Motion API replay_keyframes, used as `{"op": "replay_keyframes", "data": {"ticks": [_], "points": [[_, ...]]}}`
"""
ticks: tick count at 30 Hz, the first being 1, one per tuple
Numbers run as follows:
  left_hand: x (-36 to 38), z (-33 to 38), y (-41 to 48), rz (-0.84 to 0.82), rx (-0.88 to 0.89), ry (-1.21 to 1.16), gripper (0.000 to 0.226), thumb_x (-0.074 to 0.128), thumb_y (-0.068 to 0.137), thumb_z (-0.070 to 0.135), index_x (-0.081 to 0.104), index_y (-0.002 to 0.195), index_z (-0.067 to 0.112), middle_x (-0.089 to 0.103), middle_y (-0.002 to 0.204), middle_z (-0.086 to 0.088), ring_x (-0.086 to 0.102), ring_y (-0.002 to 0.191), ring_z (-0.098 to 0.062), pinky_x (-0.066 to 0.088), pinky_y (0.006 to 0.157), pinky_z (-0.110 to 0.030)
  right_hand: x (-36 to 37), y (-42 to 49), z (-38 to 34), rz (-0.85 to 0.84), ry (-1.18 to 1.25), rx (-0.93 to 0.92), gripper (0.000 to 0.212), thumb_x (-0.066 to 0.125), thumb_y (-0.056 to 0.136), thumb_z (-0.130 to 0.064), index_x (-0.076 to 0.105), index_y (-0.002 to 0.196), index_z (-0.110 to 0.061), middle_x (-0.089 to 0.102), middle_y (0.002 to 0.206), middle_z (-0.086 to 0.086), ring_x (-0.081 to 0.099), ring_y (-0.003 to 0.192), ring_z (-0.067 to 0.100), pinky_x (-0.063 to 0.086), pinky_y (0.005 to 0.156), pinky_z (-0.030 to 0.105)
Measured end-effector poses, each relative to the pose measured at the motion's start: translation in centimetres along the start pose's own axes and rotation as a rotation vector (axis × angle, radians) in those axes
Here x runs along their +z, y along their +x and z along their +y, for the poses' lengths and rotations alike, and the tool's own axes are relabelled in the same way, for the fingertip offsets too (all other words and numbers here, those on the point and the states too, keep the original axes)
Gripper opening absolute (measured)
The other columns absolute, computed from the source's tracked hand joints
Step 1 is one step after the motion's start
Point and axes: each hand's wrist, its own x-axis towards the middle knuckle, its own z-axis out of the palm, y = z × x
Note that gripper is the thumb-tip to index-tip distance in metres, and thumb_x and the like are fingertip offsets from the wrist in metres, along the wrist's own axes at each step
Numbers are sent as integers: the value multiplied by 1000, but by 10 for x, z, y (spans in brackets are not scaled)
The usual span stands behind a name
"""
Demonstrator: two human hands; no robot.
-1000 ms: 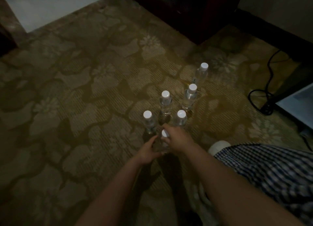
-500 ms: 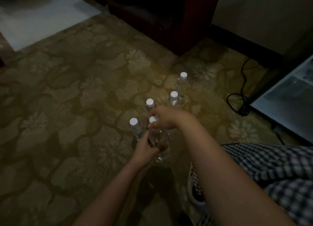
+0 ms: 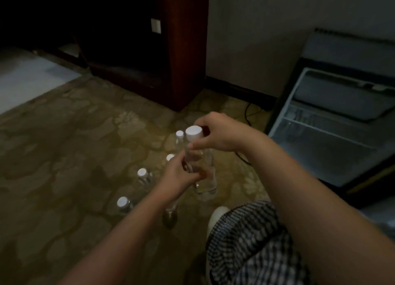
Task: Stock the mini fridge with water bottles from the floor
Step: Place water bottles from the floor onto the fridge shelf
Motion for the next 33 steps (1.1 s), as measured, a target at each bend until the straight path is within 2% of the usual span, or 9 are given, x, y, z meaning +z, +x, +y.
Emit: {"op": "replay_keyframes", "data": {"ticks": [3, 7, 10, 13, 19, 22, 25, 30, 33], "points": [[20, 24, 14, -63, 69, 9, 44, 76, 72, 18, 55, 108, 33, 66, 105, 9, 62, 102, -8, 53, 80, -25, -28, -18, 16, 59, 32, -37, 22, 71, 77, -39, 61, 91, -26, 56, 81, -13, 53, 73, 3, 37, 61, 22], [52, 51, 36, -118, 156, 58, 50, 79, 69, 17, 56, 111, 30, 67, 105, 8, 65, 100, -8, 55, 86, -33, -60, -41, 45, 83, 96, -31, 18, 69, 80, -39, 60, 90, -27, 63, 88, -10, 60, 82, 6, 50, 75, 29], [85, 74, 52, -194, 221, 85, 55, 79, 70, 11, 51, 112, 33, 65, 100, 14, 63, 94, 1, 53, 82, -21, -85, -58, 77, 93, 112, -8, 27, 68, 80, -41, 62, 98, -22, 68, 96, -2, 64, 90, 15, 52, 86, 40], [121, 90, 72, -264, 259, 115, 59, 78, 70, 9, 49, 117, 30, 63, 103, 14, 61, 96, 1, 54, 78, -14, -107, -74, 110, 152, 118, 2, 24, 66, 83, -39, 61, 98, -20, 66, 95, -1, 63, 89, 16, 50, 81, 36], [188, 103, 119, -363, 269, 175, 64, 79, 71, 17, 48, 125, 27, 62, 119, -2, 59, 114, -20, 52, 95, -42, -135, -92, 174, 277, 109, 75, 19, 66, 84, -37, 61, 93, -22, 65, 90, -1, 61, 83, 13, 46, 73, 31], [225, 102, 148, -409, 272, 174, 59, 78, 71, 11, 47, 117, 30, 60, 110, 12, 57, 112, -12, 53, 86, -21, -144, -96, 210, 342, 109, 118, 12, 66, 84, -35, 57, 82, -27, 59, 78, -10, 53, 70, 2, 40, 63, 20], [257, 99, 172, -477, 272, 173, 58, 73, 75, 4, 44, 118, 29, 52, 101, 23, 53, 90, 8, 47, 68, 0, -145, -95, 245, 410, 114, 155, 13, 67, 84, -31, 55, 80, -30, 55, 75, -15, 51, 67, -4, 35, 59, 14], [298, 76, 209, -501, 225, 277, 55, 67, 80, 1, 45, 129, 13, 49, 92, 17, 48, 78, 6, 41, 59, 6, -135, -85, 309, 516, 177, 243, 12, 68, 83, -32, 57, 85, -28, 59, 79, -16, 53, 73, -5, 40, 64, 12], [315, 53, 229, -502, 159, 355, 50, 66, 83, 9, 47, 129, 15, 53, 100, 9, 53, 86, 1, 43, 62, 0, -119, -76, 347, 557, 248, 299, 18, 68, 82, -31, 63, 95, -19, 67, 94, -3, 62, 87, 9, 47, 76, 23]]}}
